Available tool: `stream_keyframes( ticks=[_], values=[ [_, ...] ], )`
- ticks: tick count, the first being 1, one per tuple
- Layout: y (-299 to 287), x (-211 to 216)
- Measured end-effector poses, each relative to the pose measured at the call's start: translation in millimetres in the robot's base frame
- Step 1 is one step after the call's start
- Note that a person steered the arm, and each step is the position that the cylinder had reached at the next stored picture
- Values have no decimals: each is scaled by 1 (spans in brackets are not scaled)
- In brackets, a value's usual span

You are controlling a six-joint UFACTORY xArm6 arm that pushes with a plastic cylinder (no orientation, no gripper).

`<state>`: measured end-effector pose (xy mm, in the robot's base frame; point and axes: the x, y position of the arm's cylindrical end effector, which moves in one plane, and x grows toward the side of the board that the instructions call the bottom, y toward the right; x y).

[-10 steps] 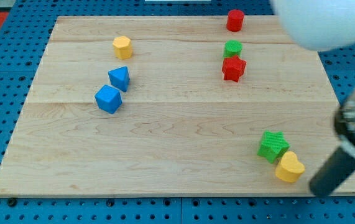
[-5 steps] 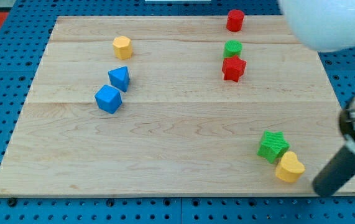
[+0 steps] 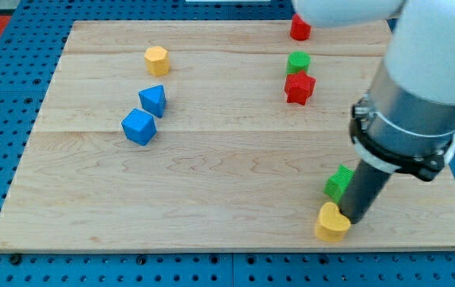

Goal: Drag the yellow heart below the cube

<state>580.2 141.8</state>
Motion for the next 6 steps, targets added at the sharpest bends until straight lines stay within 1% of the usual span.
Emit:
stream_keyframes(
  ticks=[1,2,4,5,6],
  values=[
    [14,2],
    [25,15],
    [-69,20],
    [-99,17],
    [-108,15]
  ],
)
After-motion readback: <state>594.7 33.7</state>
